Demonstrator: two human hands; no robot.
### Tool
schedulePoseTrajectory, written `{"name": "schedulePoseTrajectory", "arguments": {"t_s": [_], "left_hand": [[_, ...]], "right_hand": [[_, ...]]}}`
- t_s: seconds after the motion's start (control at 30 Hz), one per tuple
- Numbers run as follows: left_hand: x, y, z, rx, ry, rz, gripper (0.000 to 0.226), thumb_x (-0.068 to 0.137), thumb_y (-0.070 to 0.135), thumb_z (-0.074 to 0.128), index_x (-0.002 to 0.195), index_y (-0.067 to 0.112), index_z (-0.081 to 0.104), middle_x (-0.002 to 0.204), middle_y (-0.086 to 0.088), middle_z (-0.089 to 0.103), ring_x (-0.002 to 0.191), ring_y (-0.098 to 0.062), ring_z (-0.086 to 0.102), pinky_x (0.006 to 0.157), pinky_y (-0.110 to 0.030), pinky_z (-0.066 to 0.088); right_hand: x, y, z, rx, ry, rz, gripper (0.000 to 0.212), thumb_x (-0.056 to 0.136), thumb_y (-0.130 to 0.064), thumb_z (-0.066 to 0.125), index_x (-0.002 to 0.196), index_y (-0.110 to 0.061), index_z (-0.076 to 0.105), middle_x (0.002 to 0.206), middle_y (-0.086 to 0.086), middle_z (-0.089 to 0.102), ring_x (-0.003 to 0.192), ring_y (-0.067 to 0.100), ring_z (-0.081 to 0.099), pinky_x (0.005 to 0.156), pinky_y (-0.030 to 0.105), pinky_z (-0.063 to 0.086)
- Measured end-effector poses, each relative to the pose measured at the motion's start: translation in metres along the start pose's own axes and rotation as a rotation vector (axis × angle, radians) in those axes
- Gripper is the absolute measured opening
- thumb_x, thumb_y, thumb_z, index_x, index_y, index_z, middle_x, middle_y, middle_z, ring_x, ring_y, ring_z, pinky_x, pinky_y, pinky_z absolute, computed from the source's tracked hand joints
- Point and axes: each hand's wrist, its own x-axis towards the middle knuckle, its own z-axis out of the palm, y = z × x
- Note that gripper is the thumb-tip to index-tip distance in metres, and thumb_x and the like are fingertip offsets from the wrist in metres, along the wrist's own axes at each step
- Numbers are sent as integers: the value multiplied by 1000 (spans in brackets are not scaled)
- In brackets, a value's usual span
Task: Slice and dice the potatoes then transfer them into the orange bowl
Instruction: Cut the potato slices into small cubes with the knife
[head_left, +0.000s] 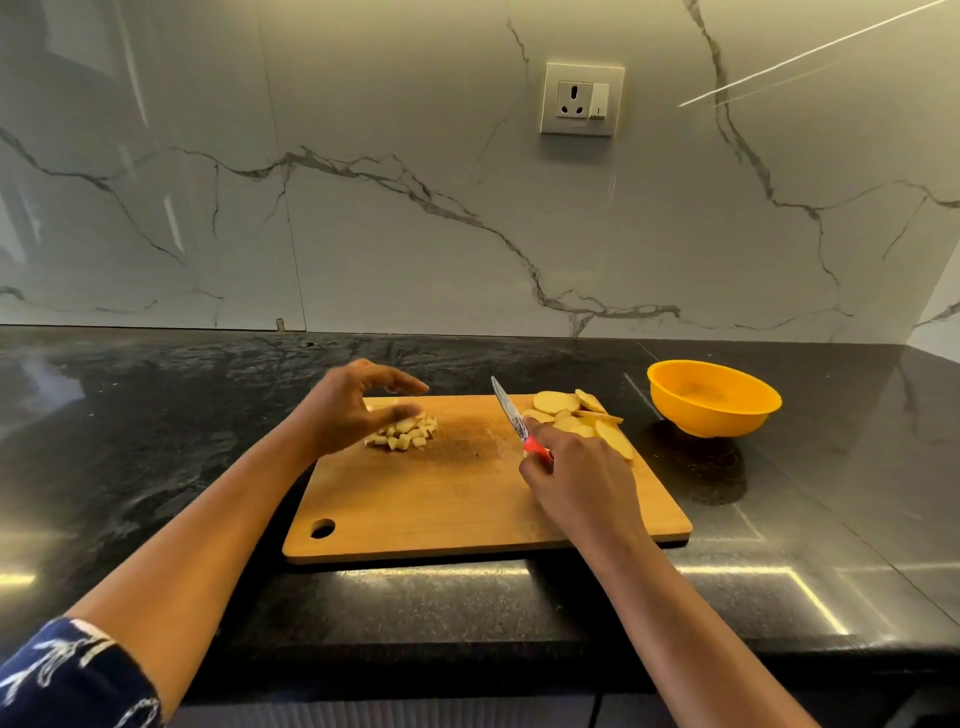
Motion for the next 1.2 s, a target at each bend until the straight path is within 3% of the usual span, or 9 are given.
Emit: {"name": "schedulePoseTrajectory", "arguments": {"t_s": [0.1,0.17,0.27,0.47,0.6,0.73,0.9,1.0,1.2], "left_hand": [[5,-8,14,265,-195,101,28,82,46,63,109,39,65,124,20,54,117,-4,45,103,-38,34],[10,-12,19,303,-97,168,17,86,34,64,102,35,69,120,14,60,114,-10,51,100,-45,38],[11,-4,22,230,0,226,27,83,46,55,97,31,71,110,13,65,102,-10,59,91,-39,42],[6,-1,19,197,296,155,22,91,13,59,109,21,68,85,12,70,71,-10,63,76,-43,52],[11,8,24,333,151,69,30,93,35,52,120,28,61,100,7,69,89,-11,57,91,-47,43],[39,42,40,372,-123,120,38,93,35,54,131,30,53,128,4,59,115,-17,52,98,-39,42],[87,74,63,185,-483,-71,54,91,28,59,141,22,40,140,1,48,129,-17,44,104,-29,32],[99,72,67,49,-603,-118,47,85,30,67,130,23,53,130,4,54,120,-14,47,96,-24,37],[104,57,80,-11,-496,4,20,76,33,76,95,28,72,113,8,59,110,-10,51,102,-34,41]], "right_hand": [[0,0,0,-4,-7,-1,50,97,-38,51,145,-32,37,125,-5,63,96,8,61,76,21,49],[0,0,-1,-12,-13,-1,51,97,-38,50,145,-32,36,125,-6,63,96,8,61,74,20,48],[0,2,-1,-12,-1,8,50,97,-38,50,145,-32,36,124,-7,64,93,7,60,70,17,45],[2,10,-4,35,45,68,47,97,-36,50,143,-32,41,117,-5,67,96,10,61,74,22,48],[2,26,-20,94,109,125,45,96,-32,49,141,-30,44,105,1,70,91,15,62,67,25,38],[5,35,-21,132,143,156,45,96,-31,50,140,-29,45,99,2,71,89,17,63,68,28,44],[17,35,-16,163,162,162,45,96,-32,51,140,-28,45,106,3,71,94,18,64,76,33,49],[17,40,-13,168,146,166,46,96,-33,51,141,-29,44,105,2,71,93,17,64,74,31,49],[17,41,-11,175,178,129,47,96,-32,51,142,-29,42,101,0,72,85,14,64,73,30,53]]}}
